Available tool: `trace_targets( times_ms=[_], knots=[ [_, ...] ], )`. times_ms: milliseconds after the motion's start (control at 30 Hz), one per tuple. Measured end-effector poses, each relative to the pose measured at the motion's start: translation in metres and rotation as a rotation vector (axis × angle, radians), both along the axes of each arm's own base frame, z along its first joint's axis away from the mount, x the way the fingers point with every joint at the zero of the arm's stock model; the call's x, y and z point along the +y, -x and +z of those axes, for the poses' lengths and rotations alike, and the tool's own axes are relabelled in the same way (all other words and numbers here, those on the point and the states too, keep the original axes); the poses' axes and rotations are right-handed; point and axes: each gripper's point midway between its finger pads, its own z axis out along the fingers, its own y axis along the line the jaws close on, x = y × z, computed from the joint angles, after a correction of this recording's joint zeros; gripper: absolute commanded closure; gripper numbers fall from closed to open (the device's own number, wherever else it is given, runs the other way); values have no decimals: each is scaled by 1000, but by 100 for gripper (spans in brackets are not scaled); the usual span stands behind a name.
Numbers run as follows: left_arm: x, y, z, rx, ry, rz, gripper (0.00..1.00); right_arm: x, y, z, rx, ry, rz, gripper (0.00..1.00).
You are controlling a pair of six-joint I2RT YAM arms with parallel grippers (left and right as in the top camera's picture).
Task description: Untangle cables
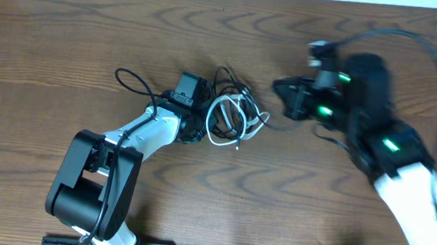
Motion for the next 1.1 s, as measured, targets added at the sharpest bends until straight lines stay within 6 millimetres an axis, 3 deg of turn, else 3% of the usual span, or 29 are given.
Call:
trace_targets(
  times_ms=[67,167,200,233,367,500,700,767,867,900,967,1033,1100],
  knots=[
    [0,-2,1,-11,-4,-4,72,-22,12,28,-101,12,-28,99],
    [0,-3,3,-18,-7,-9,63,-58,27,51,-193,63,-128,99],
    [1,-4,3,-23,-10,-9,62,-64,29,53,-201,72,-144,85],
    [0,-5,4,-27,-10,-10,61,-79,33,54,-210,107,-201,77],
    [0,-7,7,-36,-10,-6,33,-97,42,35,-142,193,-254,62],
    [0,-10,11,-50,-9,-9,30,-101,41,2,-16,255,-258,61],
    [1,-6,13,-77,-40,-114,26,-101,30,-39,132,320,-256,40],
    [3,-5,19,-105,-59,-168,25,-102,26,-45,150,334,-260,39],
    [4,-7,50,-211,-74,-249,25,-109,20,-53,180,356,-313,32],
    [1,-10,77,-303,-76,-290,25,-112,18,-56,189,361,-337,31],
    [-3,-10,111,-415,-78,-336,25,-119,14,-59,205,372,-389,29],
    [-12,-6,136,-499,-79,-381,25,-127,10,-63,220,387,-452,28],
    [-24,1,149,-547,-83,-436,23,-134,7,-65,229,394,-502,28]
  ],
)
